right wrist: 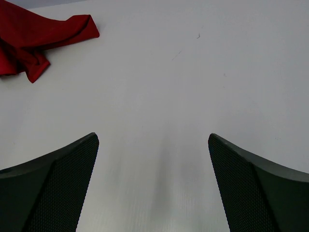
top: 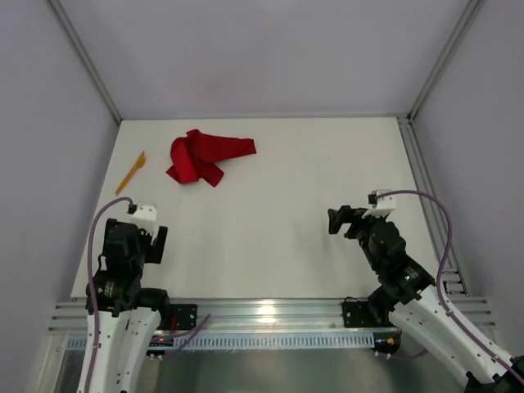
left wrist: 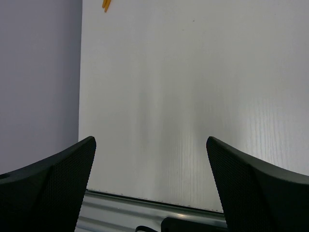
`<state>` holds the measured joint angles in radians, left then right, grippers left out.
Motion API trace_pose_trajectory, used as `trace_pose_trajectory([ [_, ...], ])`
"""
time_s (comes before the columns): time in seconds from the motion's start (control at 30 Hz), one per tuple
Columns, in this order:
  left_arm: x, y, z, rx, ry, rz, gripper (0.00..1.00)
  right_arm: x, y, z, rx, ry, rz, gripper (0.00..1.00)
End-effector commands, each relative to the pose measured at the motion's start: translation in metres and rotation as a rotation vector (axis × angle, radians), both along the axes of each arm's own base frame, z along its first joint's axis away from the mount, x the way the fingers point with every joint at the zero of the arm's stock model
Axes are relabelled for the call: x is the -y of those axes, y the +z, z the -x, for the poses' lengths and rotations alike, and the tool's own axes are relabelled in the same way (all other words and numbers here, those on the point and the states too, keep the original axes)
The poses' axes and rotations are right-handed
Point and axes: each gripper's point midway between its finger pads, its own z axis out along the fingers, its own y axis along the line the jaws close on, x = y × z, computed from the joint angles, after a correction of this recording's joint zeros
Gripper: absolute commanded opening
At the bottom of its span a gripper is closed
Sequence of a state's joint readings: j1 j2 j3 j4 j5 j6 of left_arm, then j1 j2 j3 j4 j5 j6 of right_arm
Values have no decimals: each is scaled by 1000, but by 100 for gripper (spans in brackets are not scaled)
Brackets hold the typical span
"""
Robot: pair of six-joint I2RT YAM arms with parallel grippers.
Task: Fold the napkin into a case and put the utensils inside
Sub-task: Pick up the crumpled napkin.
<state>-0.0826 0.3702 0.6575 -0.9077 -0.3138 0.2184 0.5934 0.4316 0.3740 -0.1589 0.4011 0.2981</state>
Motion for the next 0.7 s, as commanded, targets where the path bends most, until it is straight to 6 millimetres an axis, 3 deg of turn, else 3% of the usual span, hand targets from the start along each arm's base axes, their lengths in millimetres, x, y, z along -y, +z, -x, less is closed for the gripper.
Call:
trace_pose_trajectory([
  [0.0,5,3,-8,33,-25,18,99,0,18,-2,35,-9,-37,99],
  [0.1,28,-12,-4,-54,-202,35,99,-4,24,-5,43,-3,-46,99],
  [0.2,33,-11,-9,-87,-242,34,99,-15,30,-10,42,35,-59,99],
  [0.27,32,18,-21,-31,-219,36,99,-24,38,-14,41,64,-71,99],
  [0.3,33,20,-29,-57,-210,40,99,-31,40,-15,35,90,-79,100],
  [0.33,35,40,-39,-18,-194,68,99,-40,42,-22,10,108,-70,99],
  [0.4,60,48,-67,-94,-265,170,97,-56,43,-27,-23,167,-62,99],
  [0.43,74,45,-74,-149,-312,223,94,-63,60,-34,-15,183,-71,99],
  [0.5,83,38,-96,-234,-297,230,93,-75,47,-46,-91,188,-45,99],
  [0.53,99,25,-116,-302,-329,174,87,-79,57,-52,-84,188,-57,99],
  [0.57,94,20,-130,-313,-314,52,83,-82,50,-58,-104,183,-48,99],
  [0.67,143,-9,-168,-329,-489,-54,83,-88,47,-62,-112,189,-59,99],
])
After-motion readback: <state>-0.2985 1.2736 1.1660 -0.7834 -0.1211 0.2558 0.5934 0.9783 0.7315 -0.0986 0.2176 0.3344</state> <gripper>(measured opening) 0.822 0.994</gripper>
